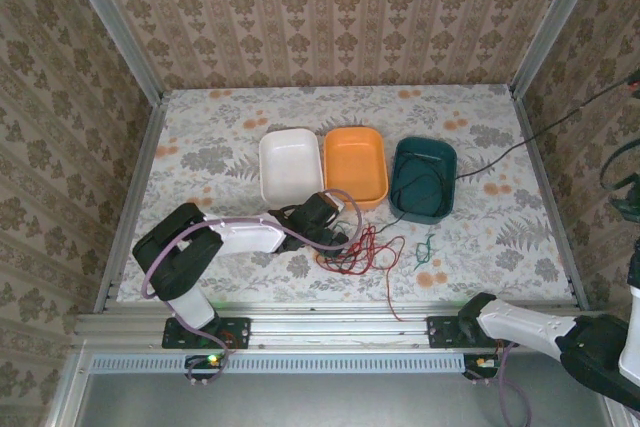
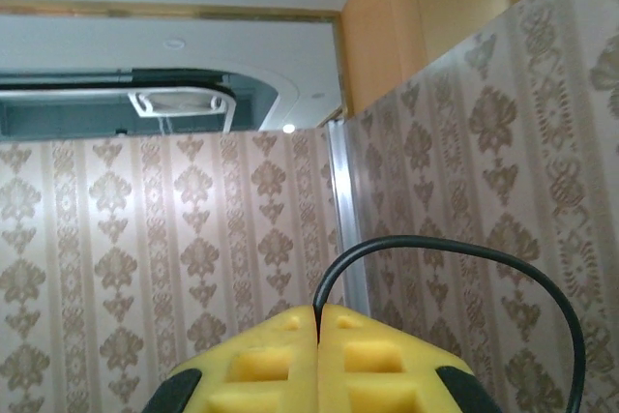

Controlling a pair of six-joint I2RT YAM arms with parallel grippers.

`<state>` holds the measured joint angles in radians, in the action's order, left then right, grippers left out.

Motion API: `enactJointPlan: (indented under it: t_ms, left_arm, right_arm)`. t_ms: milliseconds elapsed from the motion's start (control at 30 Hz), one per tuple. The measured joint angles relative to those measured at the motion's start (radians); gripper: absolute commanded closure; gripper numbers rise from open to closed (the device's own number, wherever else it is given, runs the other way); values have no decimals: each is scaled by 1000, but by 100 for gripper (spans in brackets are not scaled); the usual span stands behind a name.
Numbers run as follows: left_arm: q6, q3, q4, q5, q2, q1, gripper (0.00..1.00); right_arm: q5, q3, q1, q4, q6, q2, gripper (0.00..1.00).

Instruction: Untangle the cables

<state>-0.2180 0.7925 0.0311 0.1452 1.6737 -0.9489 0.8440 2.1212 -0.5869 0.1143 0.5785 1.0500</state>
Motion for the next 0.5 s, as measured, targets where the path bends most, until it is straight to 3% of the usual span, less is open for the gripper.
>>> enactJointPlan:
  t_ms: [267,400,500]
  left_arm:
    - [-13,0,-1,-15,0,14,0]
    - [-14,0,-1,-14,0,14,0]
    - [-14,0,-1,-14,0,15,0]
  right_arm:
    - [31,118,-1,49,-3,5,100]
    - [24,206,-2,298,-134,54,100]
    - [-40,151,-25,521,-307,101,100]
